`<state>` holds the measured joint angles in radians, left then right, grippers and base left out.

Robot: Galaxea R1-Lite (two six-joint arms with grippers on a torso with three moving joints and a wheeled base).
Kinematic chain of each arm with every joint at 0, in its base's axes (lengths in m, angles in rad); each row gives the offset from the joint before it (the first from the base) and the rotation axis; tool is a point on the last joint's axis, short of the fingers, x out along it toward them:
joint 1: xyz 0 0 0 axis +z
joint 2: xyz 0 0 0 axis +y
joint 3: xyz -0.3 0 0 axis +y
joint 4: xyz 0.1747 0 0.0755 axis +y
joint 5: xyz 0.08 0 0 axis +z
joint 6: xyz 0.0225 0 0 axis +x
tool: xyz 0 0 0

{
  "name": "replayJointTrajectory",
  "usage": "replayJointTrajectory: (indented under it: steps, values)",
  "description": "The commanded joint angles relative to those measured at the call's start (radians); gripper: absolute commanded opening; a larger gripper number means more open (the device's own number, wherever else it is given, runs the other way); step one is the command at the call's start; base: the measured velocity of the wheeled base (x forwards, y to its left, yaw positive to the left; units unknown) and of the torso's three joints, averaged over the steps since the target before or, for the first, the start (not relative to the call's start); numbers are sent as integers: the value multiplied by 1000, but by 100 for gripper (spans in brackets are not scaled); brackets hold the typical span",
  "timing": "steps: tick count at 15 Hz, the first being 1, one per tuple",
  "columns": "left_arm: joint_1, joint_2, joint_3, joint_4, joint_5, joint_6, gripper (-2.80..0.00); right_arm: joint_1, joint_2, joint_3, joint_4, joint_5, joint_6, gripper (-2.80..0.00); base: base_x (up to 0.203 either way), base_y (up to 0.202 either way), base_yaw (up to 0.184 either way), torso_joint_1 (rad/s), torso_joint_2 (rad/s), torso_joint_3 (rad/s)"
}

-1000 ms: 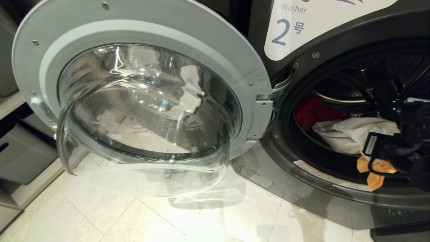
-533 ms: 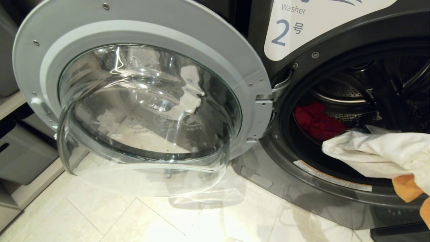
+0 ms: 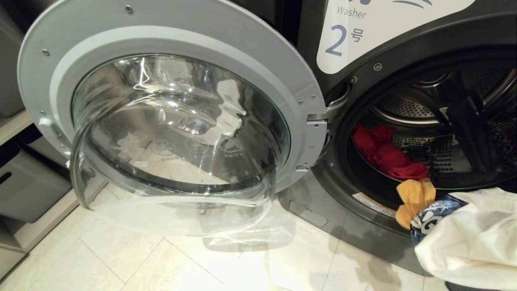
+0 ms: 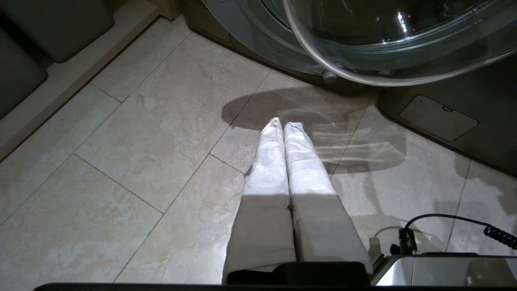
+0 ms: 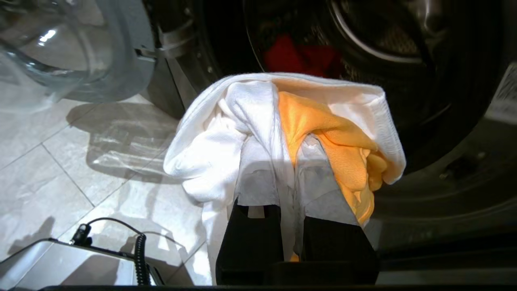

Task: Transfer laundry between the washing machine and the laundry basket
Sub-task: Pick a cloth and place it into the basket

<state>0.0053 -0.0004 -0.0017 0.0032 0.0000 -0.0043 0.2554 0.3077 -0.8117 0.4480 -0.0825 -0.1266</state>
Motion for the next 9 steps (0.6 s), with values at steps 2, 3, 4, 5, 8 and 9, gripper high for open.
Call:
replayJointTrajectory:
  steps: [2,3,4,5,8,9]
  values:
    - [1,-1,0,0,0,0,-280,-2,55,-230,96,45,-45,-280,0,0,0,0,0,0]
    - [0,-1,0,0,0,0,-280,-10,69,-290,110,50,-72,-280,0,0,0,0,0,0]
    - [1,-1,0,0,0,0,-280,-15,82,-348,123,53,-105,-280,0,0,0,0,0,0]
    - [0,-1,0,0,0,0,-280,-17,94,-396,132,53,-146,-280,0,0,0,0,0,0]
    - [1,-1,0,0,0,0,-280,-49,94,-463,153,47,-183,-280,0,0,0,0,0,0]
    - [1,-1,0,0,0,0,-280,-52,93,-481,184,48,-181,-280,0,0,0,0,0,0]
